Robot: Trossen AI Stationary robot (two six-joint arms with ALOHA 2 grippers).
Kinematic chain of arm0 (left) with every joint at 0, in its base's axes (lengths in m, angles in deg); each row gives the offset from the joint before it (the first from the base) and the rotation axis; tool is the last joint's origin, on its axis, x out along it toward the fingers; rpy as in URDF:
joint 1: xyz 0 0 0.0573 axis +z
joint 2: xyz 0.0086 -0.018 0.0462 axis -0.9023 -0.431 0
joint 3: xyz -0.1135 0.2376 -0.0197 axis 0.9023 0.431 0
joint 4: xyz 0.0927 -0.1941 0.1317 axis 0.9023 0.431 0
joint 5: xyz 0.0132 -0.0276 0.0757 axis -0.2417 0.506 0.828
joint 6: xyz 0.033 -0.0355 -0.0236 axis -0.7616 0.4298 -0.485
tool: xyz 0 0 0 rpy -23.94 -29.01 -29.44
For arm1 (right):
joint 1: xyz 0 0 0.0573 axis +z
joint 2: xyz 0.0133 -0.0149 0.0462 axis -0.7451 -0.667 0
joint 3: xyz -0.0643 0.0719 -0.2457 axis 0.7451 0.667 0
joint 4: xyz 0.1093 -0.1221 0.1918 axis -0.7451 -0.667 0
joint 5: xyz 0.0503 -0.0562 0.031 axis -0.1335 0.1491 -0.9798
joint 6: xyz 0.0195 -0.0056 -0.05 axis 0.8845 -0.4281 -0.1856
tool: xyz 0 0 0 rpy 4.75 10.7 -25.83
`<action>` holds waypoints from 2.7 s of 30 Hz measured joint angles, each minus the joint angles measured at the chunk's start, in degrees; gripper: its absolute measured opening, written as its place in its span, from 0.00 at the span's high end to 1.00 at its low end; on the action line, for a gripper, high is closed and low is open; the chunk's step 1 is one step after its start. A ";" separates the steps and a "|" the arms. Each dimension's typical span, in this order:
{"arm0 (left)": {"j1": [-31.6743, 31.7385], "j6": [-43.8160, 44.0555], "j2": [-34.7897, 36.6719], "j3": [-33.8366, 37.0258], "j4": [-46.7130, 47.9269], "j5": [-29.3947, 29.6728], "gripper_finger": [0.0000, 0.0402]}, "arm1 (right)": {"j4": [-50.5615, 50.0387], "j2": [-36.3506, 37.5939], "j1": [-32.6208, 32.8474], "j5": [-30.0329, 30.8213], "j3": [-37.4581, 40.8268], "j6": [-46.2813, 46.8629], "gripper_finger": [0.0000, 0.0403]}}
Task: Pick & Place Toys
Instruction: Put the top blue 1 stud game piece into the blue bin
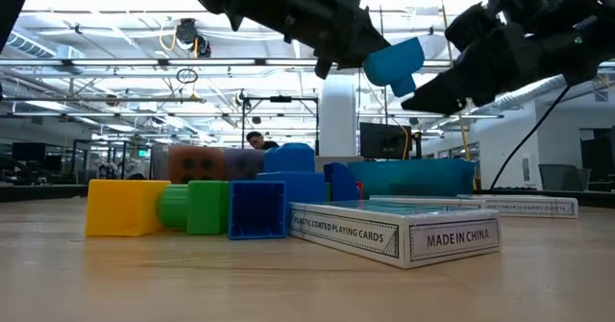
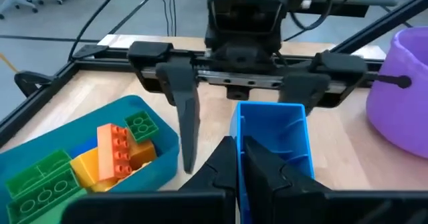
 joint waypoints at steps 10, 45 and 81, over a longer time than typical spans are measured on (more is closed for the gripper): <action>0.26 0.13 0.03 0.00 -0.24 0.05 0.97 | 12.82 -8.25 0.63 -3.64 -0.77 1.91 0.34; 1.49 0.89 13.56 -2.78 16.92 2.40 0.48 | 7.45 -9.41 -3.87 -3.87 -3.85 5.95 0.68; 5.14 11.73 25.29 28.28 -7.27 4.21 0.40 | -9.51 -10.53 -30.27 6.24 -3.74 4.26 0.39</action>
